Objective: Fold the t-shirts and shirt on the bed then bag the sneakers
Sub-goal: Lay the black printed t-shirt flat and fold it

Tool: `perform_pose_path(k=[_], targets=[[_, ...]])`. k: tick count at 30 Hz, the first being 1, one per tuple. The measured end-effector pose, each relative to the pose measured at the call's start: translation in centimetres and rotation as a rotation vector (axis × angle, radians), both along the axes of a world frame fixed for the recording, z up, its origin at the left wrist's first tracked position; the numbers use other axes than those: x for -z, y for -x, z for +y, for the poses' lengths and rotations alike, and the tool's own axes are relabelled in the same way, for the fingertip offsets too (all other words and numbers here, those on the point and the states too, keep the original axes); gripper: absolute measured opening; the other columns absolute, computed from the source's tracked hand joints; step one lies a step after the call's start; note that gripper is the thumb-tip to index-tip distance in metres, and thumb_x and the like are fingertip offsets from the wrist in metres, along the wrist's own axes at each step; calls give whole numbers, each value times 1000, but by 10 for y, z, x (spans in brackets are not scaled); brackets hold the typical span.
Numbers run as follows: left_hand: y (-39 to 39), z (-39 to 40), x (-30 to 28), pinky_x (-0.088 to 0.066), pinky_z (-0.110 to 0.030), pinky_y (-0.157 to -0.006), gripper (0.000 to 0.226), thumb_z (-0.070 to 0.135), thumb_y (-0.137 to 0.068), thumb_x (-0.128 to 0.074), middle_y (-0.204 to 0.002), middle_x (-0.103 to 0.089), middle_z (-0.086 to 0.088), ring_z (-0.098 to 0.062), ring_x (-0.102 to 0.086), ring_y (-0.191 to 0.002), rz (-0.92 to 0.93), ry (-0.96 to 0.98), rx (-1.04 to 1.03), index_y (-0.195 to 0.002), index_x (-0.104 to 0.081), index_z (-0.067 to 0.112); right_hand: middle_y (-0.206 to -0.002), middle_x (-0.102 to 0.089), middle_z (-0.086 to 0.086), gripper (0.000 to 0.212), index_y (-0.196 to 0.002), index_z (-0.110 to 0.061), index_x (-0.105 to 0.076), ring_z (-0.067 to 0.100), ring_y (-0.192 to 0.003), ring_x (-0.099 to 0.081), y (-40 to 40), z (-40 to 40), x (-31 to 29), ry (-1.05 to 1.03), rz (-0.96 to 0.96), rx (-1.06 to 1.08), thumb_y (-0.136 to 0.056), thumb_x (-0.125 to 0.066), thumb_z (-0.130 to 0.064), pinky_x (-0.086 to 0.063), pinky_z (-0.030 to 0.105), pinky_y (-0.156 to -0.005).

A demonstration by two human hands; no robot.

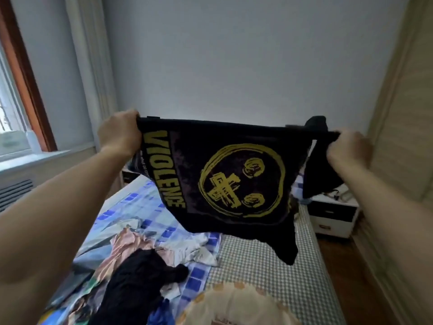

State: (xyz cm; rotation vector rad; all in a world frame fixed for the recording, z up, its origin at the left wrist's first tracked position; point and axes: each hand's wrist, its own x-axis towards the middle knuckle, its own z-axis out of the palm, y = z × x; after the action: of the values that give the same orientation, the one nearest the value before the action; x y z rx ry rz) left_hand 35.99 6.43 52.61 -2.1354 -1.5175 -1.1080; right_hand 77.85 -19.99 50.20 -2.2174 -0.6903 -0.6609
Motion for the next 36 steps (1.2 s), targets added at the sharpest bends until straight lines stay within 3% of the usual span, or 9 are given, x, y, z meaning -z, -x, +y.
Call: perform_pose_path(k=[4,8,12,17,23,27,30,32,36], targets=[[20,-9,67,-45,-42,-64,7,16,-88,-65,-89,-65,-22,-43,-63,-77,104,53,112,-94,-63,13,-75,-64,16,11,-79,-10,-61,32,-63,-58,-8,-49,79,299,-235,-76,-86,-56,-3,-44,33,-59],[42,-46,175,-45,-38,-58,23,36,-85,-74,-81,-66,-13,-37,-64,-71,283,174,233,-87,-62,16,-77,-60,8,16,-86,-13,-63,32,-58,-57,-14,-101,192,696,-378,-93,-74,-68,-3,-34,30,-52],[65,-101,305,-44,-36,-61,16,28,-82,-76,-89,-66,1,-29,-67,-85,458,515,381,-89,-62,23,-96,-44,2,17,-105,-21,-58,22,-73,-53,-7,-142,300,969,-26,13,-88,-57,-15,-47,33,-60],[52,-180,421,-40,-28,-66,19,9,-70,-76,-71,-54,12,-18,-60,-72,363,928,666,-73,-60,18,-139,-45,12,41,-132,-20,-47,32,-124,-46,49,-157,383,1145,511,6,-93,-51,-27,-46,39,-95],[-11,-265,429,-44,-18,-66,38,4,-61,-45,-73,-62,20,-7,-63,-74,134,1097,863,-87,-61,28,-134,-54,-21,74,-143,-37,-49,0,-124,-53,225,-115,395,767,1103,-1003,-78,-80,-18,-45,23,-106],[-21,-290,405,-49,-15,-69,32,-1,-82,-68,-78,-69,12,-5,-66,-75,-270,1066,698,-85,-59,29,-89,-71,-26,27,-98,-39,-69,-5,-89,-67,255,-120,388,430,1004,-955,-93,-66,-12,-55,23,-82],[-17,-292,398,-52,-18,-87,24,6,-92,-72,-101,-72,10,-6,-68,-98,-564,1131,694,-108,-64,21,-90,-73,-15,17,-93,-27,-72,0,-88,-67,229,-128,356,256,930,-928,-98,-62,-15,-52,25,-82],[-21,-292,394,-50,-20,-95,27,9,-95,-69,-112,-72,14,-5,-66,-110,-493,1198,794,-118,-66,22,-94,-71,2,14,-98,-13,-69,7,-88,-65,215,-133,338,125,981,-928,-102,-57,-18,-51,34,-85],[-46,-302,381,-45,-13,-75,25,9,-93,-71,-87,-71,19,-2,-67,-85,-393,1075,829,-88,-70,33,-104,-70,12,23,-105,-16,-67,30,-102,-67,195,-141,317,51,998,-952,-102,-53,-35,-51,49,-94]])
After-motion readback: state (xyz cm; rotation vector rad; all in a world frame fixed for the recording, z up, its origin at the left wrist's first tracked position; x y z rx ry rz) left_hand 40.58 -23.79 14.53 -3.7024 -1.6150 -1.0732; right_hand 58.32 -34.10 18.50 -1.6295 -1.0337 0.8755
